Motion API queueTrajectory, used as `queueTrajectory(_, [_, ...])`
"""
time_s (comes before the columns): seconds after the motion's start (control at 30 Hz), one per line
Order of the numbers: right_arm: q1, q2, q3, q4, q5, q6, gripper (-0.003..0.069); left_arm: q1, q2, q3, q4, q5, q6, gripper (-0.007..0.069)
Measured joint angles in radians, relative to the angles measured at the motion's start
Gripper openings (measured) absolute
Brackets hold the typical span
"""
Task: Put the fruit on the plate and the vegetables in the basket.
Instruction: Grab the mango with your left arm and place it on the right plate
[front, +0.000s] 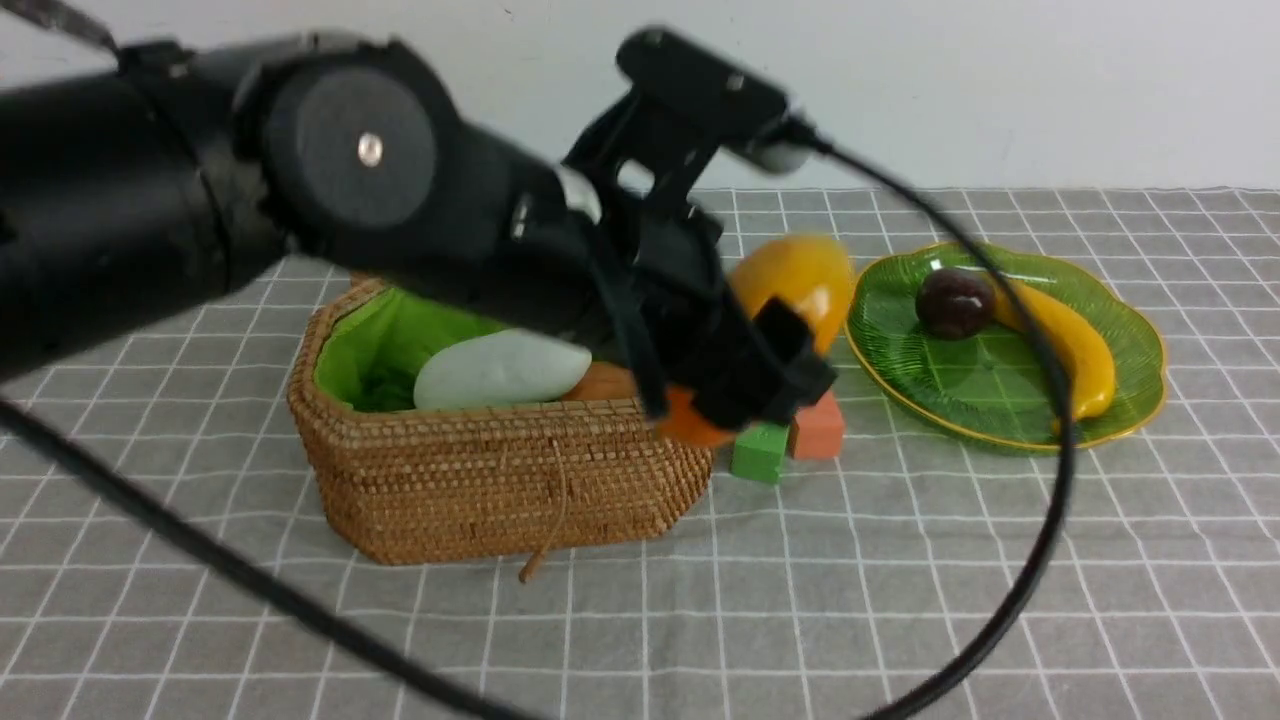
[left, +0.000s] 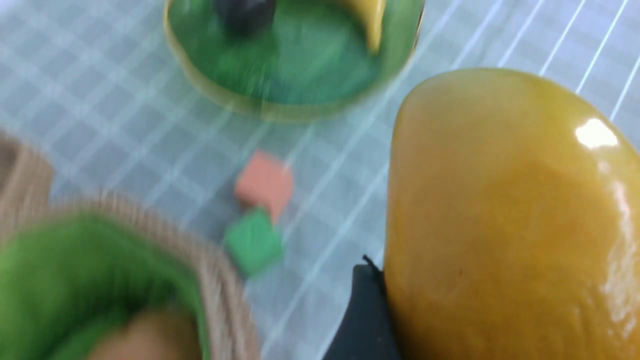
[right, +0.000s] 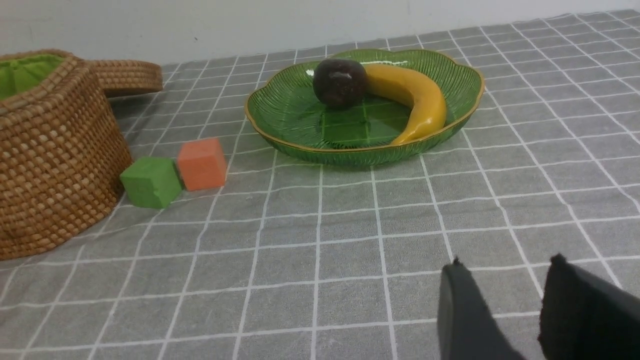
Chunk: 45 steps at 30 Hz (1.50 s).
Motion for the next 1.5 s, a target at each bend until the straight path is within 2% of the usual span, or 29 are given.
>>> queueTrajectory(0.13, [0.0, 0.0, 0.0, 0.0, 0.0, 0.0, 0.0237, 0.0, 0.171, -0.271, -0.026, 0.103, 0.002, 0.0559])
queueTrajectory(0.17, [0.0, 0.0, 0.0, 0.0, 0.0, 0.0, 0.0237, 0.0, 0.183, -0.271, -0.028, 0.106, 0.002, 0.0559])
queueTrajectory(0.27, [0.0, 0.0, 0.0, 0.0, 0.0, 0.0, 0.0237, 0.0, 0.381, -0.489, -0.047, 0.116, -0.05, 0.0559])
queueTrajectory(0.4, [0.0, 0.0, 0.0, 0.0, 0.0, 0.0, 0.0237, -0.011, 0.565, -0.642, -0.094, -0.003, -0.08, 0.0559])
queueTrajectory(0.5, [0.0, 0.0, 0.0, 0.0, 0.0, 0.0, 0.0237, -0.056, 0.721, -0.714, -0.158, -0.241, -0.083, 0.0559])
queueTrajectory(0.53, [0.0, 0.0, 0.0, 0.0, 0.0, 0.0, 0.0237, -0.059, 0.728, -0.719, -0.163, -0.256, -0.083, 0.0559])
queueTrajectory(0.57, [0.0, 0.0, 0.0, 0.0, 0.001, 0.0, 0.0237, -0.085, 0.787, -0.732, -0.179, -0.389, -0.083, 0.0559])
queueTrajectory(0.67, [0.0, 0.0, 0.0, 0.0, 0.001, 0.0, 0.0237, -0.107, 0.855, -0.74, -0.197, -0.558, -0.085, 0.0559])
queueTrajectory(0.8, [0.0, 0.0, 0.0, 0.0, 0.001, 0.0, 0.0237, -0.104, 0.917, -0.744, -0.231, -0.668, -0.09, 0.0559])
queueTrajectory(1.37, [0.0, 0.0, 0.0, 0.0, 0.001, 0.0, 0.0237, -0.087, 0.96, -0.744, -0.26, -0.698, -0.089, 0.0591])
queueTrajectory(1.5, [0.0, 0.0, 0.0, 0.0, 0.001, 0.0, 0.0237, -0.087, 0.96, -0.744, -0.26, -0.697, -0.058, 0.0591])
